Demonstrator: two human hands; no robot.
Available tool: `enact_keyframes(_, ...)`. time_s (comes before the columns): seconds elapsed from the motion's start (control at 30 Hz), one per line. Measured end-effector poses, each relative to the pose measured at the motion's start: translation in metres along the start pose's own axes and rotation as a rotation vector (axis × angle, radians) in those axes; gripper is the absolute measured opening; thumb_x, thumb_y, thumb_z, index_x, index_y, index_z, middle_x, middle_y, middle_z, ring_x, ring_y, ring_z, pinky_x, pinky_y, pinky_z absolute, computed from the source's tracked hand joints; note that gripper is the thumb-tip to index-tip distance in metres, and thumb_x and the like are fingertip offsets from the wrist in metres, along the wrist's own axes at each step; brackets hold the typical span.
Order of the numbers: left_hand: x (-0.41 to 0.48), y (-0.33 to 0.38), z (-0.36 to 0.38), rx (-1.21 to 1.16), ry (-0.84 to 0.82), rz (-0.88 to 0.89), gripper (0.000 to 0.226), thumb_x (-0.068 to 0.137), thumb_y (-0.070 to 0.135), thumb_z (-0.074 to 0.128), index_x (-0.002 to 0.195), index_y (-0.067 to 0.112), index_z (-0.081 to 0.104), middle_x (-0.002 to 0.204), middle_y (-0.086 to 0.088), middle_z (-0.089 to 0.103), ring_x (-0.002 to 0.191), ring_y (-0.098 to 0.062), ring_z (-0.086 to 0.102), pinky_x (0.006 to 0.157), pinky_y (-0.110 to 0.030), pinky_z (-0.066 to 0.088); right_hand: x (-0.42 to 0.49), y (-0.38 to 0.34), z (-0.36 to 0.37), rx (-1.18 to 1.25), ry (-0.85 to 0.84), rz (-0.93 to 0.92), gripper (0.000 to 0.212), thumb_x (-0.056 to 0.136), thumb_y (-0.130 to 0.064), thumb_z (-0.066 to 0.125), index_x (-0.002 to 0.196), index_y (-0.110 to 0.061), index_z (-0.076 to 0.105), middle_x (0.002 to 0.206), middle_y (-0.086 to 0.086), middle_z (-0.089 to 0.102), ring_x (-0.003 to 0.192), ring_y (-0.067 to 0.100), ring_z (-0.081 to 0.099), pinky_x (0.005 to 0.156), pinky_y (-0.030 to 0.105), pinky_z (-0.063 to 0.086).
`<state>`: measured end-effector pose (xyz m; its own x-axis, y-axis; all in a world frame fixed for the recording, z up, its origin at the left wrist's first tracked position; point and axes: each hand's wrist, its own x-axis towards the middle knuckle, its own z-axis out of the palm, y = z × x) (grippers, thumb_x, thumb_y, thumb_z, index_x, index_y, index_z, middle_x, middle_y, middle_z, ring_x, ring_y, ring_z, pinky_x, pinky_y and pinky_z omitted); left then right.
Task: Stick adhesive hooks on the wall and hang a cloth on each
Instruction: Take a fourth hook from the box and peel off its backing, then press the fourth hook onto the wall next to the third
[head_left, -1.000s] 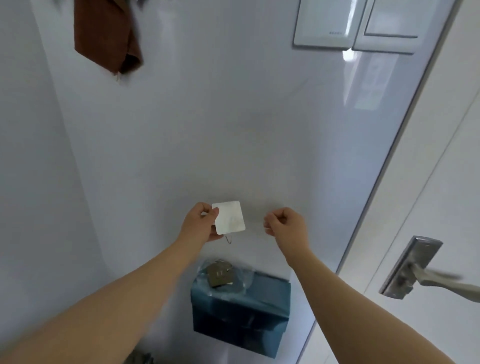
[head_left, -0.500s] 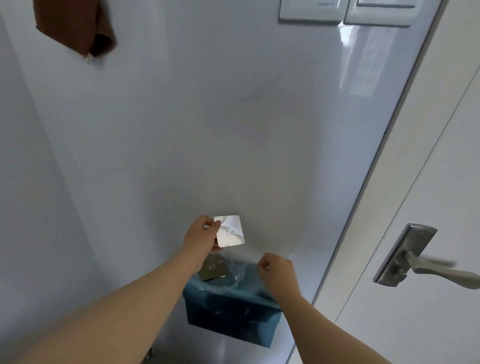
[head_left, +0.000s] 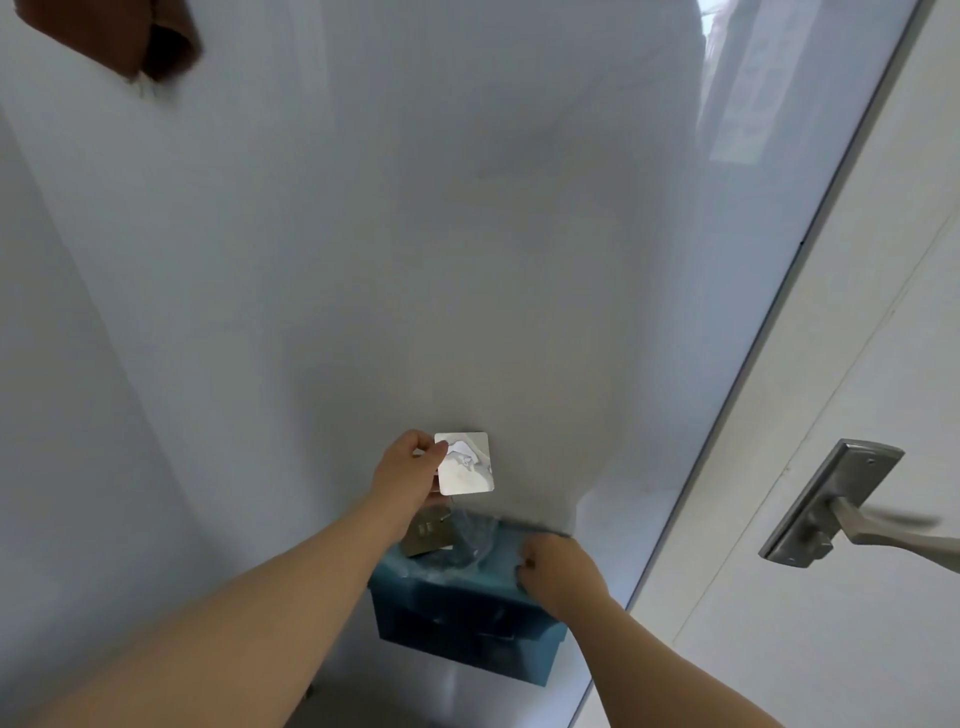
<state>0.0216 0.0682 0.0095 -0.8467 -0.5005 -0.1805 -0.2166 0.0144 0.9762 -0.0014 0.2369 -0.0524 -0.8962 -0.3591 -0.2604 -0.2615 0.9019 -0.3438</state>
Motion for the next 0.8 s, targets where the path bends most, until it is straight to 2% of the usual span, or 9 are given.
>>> enact_keyframes(0.07, 0.001, 0.002, -0.001, -0.004, -0.004, 0.01, 0.021, 0.095, 0.016, 0.05, 0.075, 0.016, 0.046, 0.084, -0.004, 0.056, 0.071, -0.019, 0.06, 0.07, -0.037, 0.055, 0.001, -0.004, -0.008, 0.093, 0.088, 0.006, 0.026, 0.093, -0.019, 0.04, 0.11, -0.012, 0.059, 0.113, 0.011, 0.062, 0.1, 0.028, 0.058, 0.088, 0.032, 0.046)
enact_keyframes(0.13, 0.0, 0.006, -0.003, 0.007, -0.022, 0.018, 0.02, 0.095, 0.017, 0.05, 0.075, 0.015, 0.046, 0.091, -0.008, 0.058, 0.079, -0.025, 0.063, 0.073, -0.041, 0.055, 0.001, -0.011, -0.021, 0.249, 0.176, 0.003, 0.025, 0.095, -0.018, 0.039, 0.108, -0.013, 0.06, 0.107, 0.01, 0.063, 0.088, 0.024, 0.056, 0.079, 0.028, 0.046)
enact_keyframes(0.23, -0.003, 0.018, -0.01, 0.022, -0.049, 0.063, 0.018, 0.096, 0.018, 0.05, 0.079, 0.015, 0.046, 0.104, -0.013, 0.059, 0.091, -0.03, 0.063, 0.075, -0.037, 0.056, 0.004, -0.028, -0.045, 0.464, 0.274, -0.025, 0.023, 0.093, -0.013, 0.044, 0.106, -0.01, 0.063, 0.1, 0.01, 0.066, 0.083, 0.021, 0.055, 0.075, 0.025, 0.044)
enact_keyframes(0.33, -0.005, 0.041, -0.021, 0.007, -0.073, 0.154, 0.018, 0.095, 0.017, 0.051, 0.078, 0.015, 0.047, 0.091, -0.008, 0.06, 0.076, -0.02, 0.062, 0.07, -0.031, 0.055, 0.008, -0.052, -0.076, 0.681, 0.329, -0.066, 0.019, 0.093, -0.012, 0.047, 0.099, -0.01, 0.065, 0.087, 0.006, 0.066, 0.077, 0.021, 0.057, 0.075, 0.03, 0.05)
enact_keyframes(0.43, -0.01, 0.075, -0.041, -0.039, -0.086, 0.271, 0.017, 0.093, 0.017, 0.054, 0.077, 0.014, 0.051, 0.082, -0.006, 0.06, 0.069, -0.015, 0.062, 0.063, -0.024, 0.055, 0.007, -0.076, -0.113, 0.893, 0.345, -0.147, 0.015, 0.092, -0.009, 0.05, 0.083, -0.013, 0.062, 0.066, 0.001, 0.059, 0.054, 0.013, 0.045, 0.052, 0.022, 0.04)
enact_keyframes(0.53, -0.015, 0.115, -0.06, -0.105, -0.075, 0.359, 0.016, 0.091, 0.017, 0.057, 0.076, 0.015, 0.054, 0.078, -0.003, 0.061, 0.062, -0.01, 0.063, 0.059, -0.018, 0.056, 0.002, -0.098, -0.152, 1.059, 0.345, -0.244, 0.018, 0.091, -0.007, 0.053, 0.076, -0.015, 0.061, 0.058, 0.003, 0.054, 0.038, 0.009, 0.037, 0.037, 0.017, 0.031)
enact_keyframes(0.6, -0.019, 0.144, -0.072, -0.171, -0.08, 0.395, 0.017, 0.091, 0.018, 0.058, 0.074, 0.016, 0.054, 0.074, 0.0, 0.06, 0.06, -0.009, 0.064, 0.06, -0.018, 0.056, -0.004, -0.113, -0.178, 1.137, 0.322, -0.311, 0.015, 0.091, -0.009, 0.055, 0.079, -0.014, 0.061, 0.059, 0.003, 0.053, 0.039, 0.008, 0.035, 0.037, 0.016, 0.029)
enact_keyframes(0.7, -0.023, 0.182, -0.086, -0.259, -0.156, 0.418, 0.019, 0.091, 0.022, 0.057, 0.073, 0.018, 0.052, 0.077, 0.002, 0.063, 0.066, -0.011, 0.063, 0.073, -0.027, 0.053, -0.01, -0.134, -0.213, 1.192, 0.268, -0.406, 0.013, 0.092, -0.011, 0.056, 0.081, -0.016, 0.062, 0.065, 0.001, 0.052, 0.049, 0.011, 0.035, 0.045, 0.021, 0.03)
enact_keyframes(0.8, -0.027, 0.215, -0.095, -0.317, -0.246, 0.444, 0.024, 0.092, 0.025, 0.054, 0.07, 0.018, 0.049, 0.067, 0.007, 0.065, 0.059, -0.007, 0.064, 0.063, -0.023, 0.055, -0.015, -0.158, -0.244, 1.191, 0.214, -0.532, 0.012, 0.091, -0.013, 0.056, 0.084, -0.018, 0.064, 0.069, -0.001, 0.053, 0.052, 0.01, 0.035, 0.051, 0.022, 0.033)
